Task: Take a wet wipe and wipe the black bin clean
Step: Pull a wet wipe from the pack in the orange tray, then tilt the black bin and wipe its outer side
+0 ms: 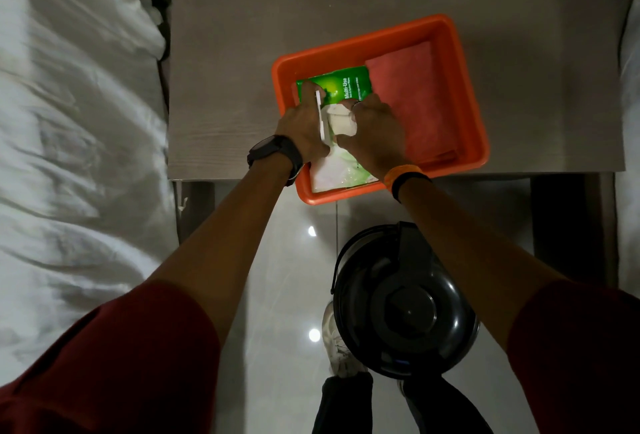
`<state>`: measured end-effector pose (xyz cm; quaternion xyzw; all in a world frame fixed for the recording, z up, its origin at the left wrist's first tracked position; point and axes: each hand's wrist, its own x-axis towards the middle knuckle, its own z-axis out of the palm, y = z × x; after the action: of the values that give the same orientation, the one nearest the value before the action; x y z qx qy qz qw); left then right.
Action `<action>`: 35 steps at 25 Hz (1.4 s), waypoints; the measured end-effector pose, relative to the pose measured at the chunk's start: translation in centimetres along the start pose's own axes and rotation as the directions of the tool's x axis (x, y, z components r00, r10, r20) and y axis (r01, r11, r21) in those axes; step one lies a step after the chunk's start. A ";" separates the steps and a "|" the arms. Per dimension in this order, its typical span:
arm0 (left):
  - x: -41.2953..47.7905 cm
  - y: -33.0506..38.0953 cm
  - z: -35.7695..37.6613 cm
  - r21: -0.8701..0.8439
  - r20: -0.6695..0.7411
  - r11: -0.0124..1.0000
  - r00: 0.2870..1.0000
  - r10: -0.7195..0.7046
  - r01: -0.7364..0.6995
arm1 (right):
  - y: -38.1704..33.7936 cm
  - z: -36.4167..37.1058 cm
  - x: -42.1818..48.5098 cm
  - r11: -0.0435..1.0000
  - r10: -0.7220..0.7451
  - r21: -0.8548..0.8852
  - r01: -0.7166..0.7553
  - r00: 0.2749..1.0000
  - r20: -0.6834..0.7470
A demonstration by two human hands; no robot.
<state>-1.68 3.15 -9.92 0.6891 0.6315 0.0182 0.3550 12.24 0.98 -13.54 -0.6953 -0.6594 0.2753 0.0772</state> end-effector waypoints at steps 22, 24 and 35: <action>-4.8 5.6 5.0 0.409 0.055 0.895 0.984 0.170 -0.178 | 7.9 -4.1 -16.7 0.148 0.540 0.973 -0.177 0.839 0.071; -9.0 7.8 7.7 0.028 -0.101 0.959 0.954 0.283 -0.281 | 9.4 -3.5 -19.7 0.056 0.562 0.981 -0.186 0.818 0.123; -19.4 11.9 23.0 -0.681 0.111 0.731 0.993 0.051 0.038 | 17.5 -1.4 -30.9 0.045 0.508 0.972 -0.232 0.843 0.178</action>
<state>15.53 -24.08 -12.83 0.5129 0.5555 0.2077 0.6207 28.86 -30.34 -11.90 -0.6479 -0.1067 0.5645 0.5002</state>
